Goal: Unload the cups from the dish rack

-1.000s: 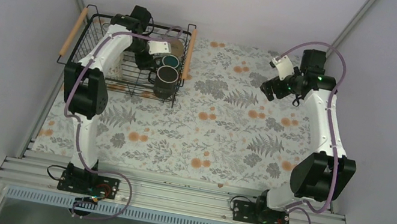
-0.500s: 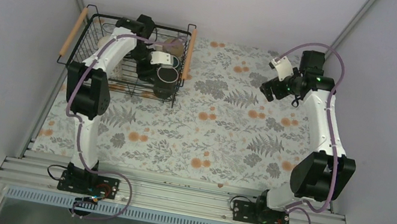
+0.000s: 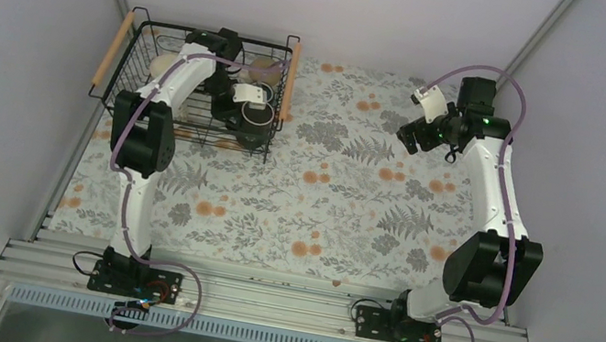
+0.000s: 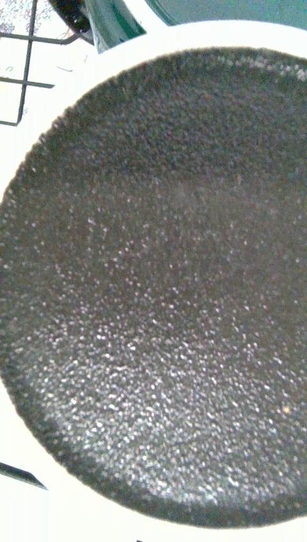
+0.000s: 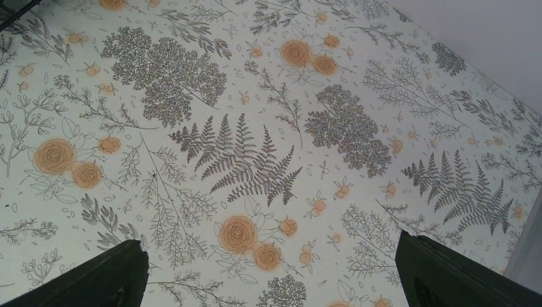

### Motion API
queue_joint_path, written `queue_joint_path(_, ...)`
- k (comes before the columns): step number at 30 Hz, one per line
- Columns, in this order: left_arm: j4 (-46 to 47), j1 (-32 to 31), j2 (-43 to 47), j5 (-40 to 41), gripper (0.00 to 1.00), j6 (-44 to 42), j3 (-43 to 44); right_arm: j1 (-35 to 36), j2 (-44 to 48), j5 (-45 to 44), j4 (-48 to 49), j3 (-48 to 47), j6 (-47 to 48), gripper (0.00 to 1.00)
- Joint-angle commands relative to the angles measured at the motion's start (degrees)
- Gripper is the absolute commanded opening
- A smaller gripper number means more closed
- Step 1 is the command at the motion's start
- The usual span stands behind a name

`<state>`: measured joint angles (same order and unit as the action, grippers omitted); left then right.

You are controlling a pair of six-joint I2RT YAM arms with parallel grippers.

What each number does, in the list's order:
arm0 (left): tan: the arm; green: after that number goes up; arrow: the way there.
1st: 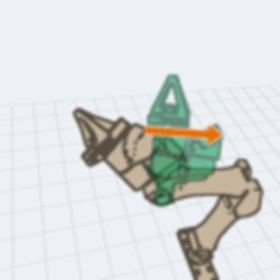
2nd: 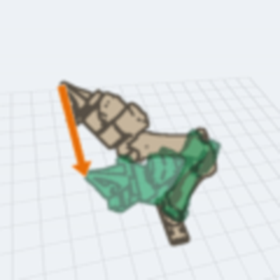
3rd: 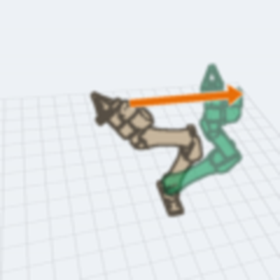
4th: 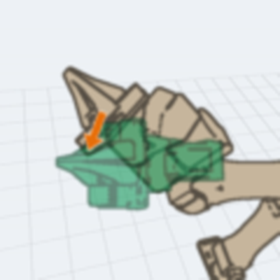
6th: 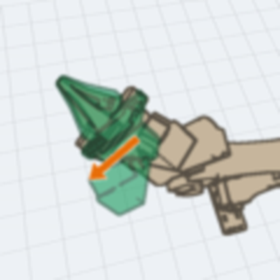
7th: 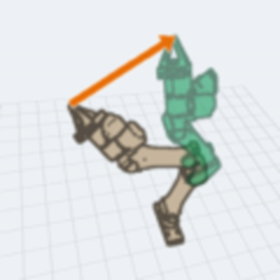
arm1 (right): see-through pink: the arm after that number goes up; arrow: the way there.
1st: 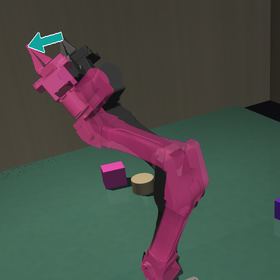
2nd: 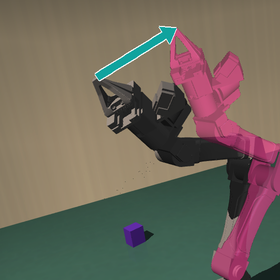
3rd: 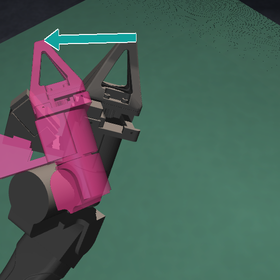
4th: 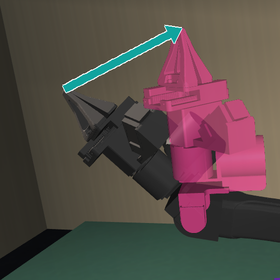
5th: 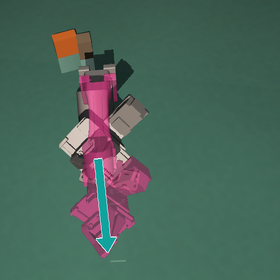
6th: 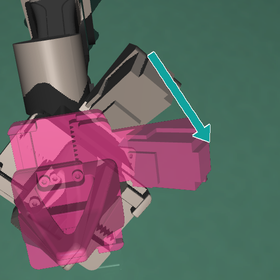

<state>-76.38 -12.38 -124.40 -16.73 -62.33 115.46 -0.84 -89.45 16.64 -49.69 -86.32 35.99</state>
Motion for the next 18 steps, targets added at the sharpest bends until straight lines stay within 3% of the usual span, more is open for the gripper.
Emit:
queue_joint_path(1,2.04,-0.62,-1.04,0.21,0.28,1.74,2.17,-0.27,0.24,0.65,1.13,0.44,0.04,1.00)
queue_joint_path(8,2.22,-0.56,0.13,1.71,0.06,2.83,2.16,-0.29,0.67,0.94,1.70,0.04,-0.88,1.00)
queue_joint_path(18,4.75,0.07,9.76,3.86,0.02,4.72,0.85,0.58,1.84,2.92,1.05,-1.73,-2.62,1.00)
